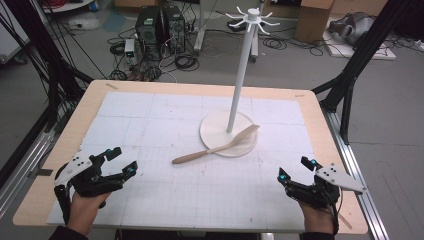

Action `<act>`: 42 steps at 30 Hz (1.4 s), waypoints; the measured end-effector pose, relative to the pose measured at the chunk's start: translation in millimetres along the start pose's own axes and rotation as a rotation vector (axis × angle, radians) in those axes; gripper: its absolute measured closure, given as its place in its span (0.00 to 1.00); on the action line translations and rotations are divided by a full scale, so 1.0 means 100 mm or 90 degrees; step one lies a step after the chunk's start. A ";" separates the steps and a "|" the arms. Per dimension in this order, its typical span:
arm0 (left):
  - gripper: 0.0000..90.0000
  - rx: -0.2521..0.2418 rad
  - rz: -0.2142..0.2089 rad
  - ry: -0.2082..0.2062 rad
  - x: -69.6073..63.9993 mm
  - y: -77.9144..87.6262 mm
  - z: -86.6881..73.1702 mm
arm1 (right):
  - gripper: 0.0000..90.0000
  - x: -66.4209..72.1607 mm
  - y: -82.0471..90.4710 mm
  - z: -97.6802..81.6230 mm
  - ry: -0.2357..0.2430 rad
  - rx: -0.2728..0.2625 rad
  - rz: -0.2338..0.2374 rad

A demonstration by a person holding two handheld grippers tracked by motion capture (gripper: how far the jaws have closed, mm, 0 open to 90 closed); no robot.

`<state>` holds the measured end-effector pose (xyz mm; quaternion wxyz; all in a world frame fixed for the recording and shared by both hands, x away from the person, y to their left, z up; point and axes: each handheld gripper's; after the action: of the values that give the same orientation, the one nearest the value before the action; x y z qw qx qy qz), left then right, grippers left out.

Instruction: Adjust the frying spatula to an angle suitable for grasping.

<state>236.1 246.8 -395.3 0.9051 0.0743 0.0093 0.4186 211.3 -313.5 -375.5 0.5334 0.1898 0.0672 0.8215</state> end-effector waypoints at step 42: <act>0.37 0.233 -0.150 -0.037 -0.21 -1.67 0.03 | 0.17 -0.02 0.01 -0.01 0.003 0.014 -0.020</act>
<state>349.2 124.1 -416.6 0.9191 0.2479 0.0679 0.2987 210.6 -315.8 -377.0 0.5442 0.1923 0.0805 0.8126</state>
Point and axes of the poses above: each handheld gripper's, and its own axes: y roughly backward along the jaws, z roughly out of its top, x roughly to its left, and after that the axes turned 12 degrees about -y, right-handed
